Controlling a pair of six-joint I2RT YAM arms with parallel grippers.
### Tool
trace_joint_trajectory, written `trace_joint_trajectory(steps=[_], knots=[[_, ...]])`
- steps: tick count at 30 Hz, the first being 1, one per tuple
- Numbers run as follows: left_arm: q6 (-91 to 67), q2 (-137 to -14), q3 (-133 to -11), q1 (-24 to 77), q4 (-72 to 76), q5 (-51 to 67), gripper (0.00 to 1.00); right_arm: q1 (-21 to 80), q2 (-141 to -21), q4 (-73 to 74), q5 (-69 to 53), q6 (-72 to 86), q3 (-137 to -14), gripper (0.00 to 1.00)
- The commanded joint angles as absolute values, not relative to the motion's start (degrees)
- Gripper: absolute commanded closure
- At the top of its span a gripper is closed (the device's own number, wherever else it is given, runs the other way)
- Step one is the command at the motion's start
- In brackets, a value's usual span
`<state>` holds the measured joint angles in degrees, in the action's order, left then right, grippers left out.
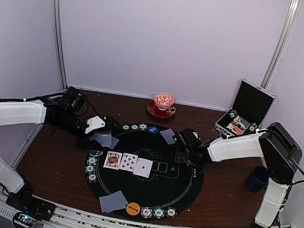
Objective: Distribute texas hold em gaming equipment
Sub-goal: Move the all-in button to the small blind area.
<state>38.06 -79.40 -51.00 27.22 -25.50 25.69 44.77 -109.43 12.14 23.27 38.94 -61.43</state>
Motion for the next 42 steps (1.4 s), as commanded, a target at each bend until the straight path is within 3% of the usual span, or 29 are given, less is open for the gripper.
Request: trace_joint_trajectory(steps=[1,19,42], knots=[[38.0,-79.1,-51.3,27.1,-23.6,25.9,0.38,45.1,-109.4,12.6,24.7,38.8,-60.6,0.35],[37.9,-78.9,-51.3,27.1,-23.6,25.9,0.38,48.8,-108.1,15.5,25.6,34.7,-69.7,0.35],[38.2,-78.7,-51.1,27.1,-23.6,25.8,0.38,50.3,-132.5,14.0,19.5,27.5,-98.7,0.35]])
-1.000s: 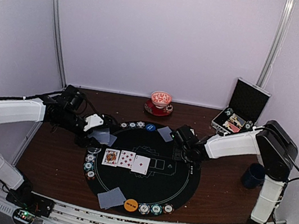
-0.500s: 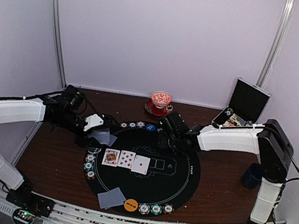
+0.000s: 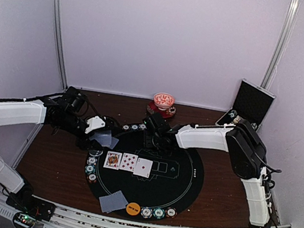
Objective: Distribute texas hold em gaming equipment
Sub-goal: Move the all-in button to the small blind area.
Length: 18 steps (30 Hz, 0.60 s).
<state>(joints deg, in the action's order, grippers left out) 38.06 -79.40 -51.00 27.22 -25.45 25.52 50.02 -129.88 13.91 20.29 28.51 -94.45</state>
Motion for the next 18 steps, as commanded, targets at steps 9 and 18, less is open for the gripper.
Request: trace_joint_trajectory(steps=[9,18], knots=[[38.2,-78.9,-51.1,27.2,-23.5,25.8,0.38,50.3,-135.9,13.8,19.0,27.7,-101.7,0.35],[38.2,-78.8,-51.2,27.2,-23.5,25.8,0.38,50.3,-140.0,17.0,20.0,28.1,-107.1,0.33]])
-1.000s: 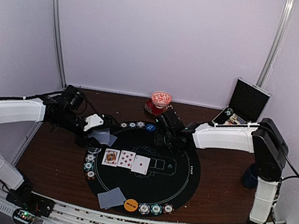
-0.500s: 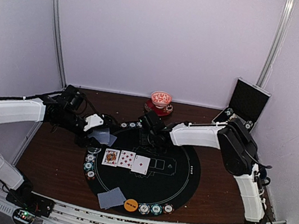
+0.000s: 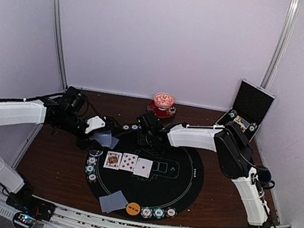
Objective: Distribute texas hold em gaming equipment
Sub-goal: Move the all-in button to the small blind area, then pick up the poker card from the face-down deck piles.
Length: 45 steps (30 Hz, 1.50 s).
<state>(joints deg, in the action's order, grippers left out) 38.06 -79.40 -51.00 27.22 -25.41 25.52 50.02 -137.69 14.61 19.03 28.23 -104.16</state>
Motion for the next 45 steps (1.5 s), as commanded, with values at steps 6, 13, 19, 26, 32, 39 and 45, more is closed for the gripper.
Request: trace_joint_trajectory(steps=[6,13,19,26,32,39,45], knots=[[38.3,-78.9,-51.2,27.1,-23.5,25.8,0.38,50.3,-141.1,18.0,21.4,27.8,-109.1,0.31],[38.3,-79.0,-51.2,27.1,-23.5,25.7,0.38,50.3,-139.4,19.1,18.2,26.5,-109.6,0.18],[38.2,-78.9,-51.1,27.2,-23.5,25.8,0.38,51.1,-132.9,20.8,15.8,25.1,-107.9,0.04],[38.2,-78.7,-51.1,27.1,-23.5,25.9,0.38,51.9,-118.2,17.8,10.4,24.3,-96.8,0.0],[38.2,-78.7,-51.1,27.1,-23.5,26.1,0.38,52.0,-105.2,8.8,1.9,26.3,-82.6,0.0],[38.2,-78.5,-51.0,27.1,-23.6,26.4,0.38,53.2,-101.4,-11.1,-14.2,34.5,-68.6,0.0],[38.4,-78.4,-50.9,27.1,-23.6,26.6,0.38,56.0,-108.2,-15.5,-17.9,37.3,-72.6,0.04]])
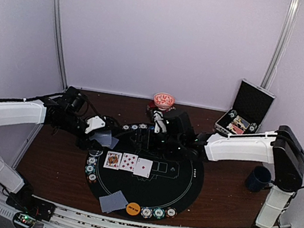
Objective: Distribute texas hold em gaming equipment
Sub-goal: Pick up the poker card from the face-down deck piles.
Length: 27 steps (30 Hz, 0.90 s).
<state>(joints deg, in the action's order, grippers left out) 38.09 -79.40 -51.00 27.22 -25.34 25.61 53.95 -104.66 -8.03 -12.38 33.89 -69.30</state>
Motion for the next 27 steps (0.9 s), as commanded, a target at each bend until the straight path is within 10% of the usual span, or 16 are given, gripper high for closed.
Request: trace_joint_trajectory(steps=[1,27], knots=[[38.4,-78.3,-50.9,27.1,-23.6,26.6,0.38,56.2,-109.6,-15.8,-18.4,37.8,-73.9,0.04],[38.7,-78.3,-50.8,27.1,-23.7,27.1,0.38,56.4,-122.7,-8.8,-16.3,40.7,-87.2,0.43]])
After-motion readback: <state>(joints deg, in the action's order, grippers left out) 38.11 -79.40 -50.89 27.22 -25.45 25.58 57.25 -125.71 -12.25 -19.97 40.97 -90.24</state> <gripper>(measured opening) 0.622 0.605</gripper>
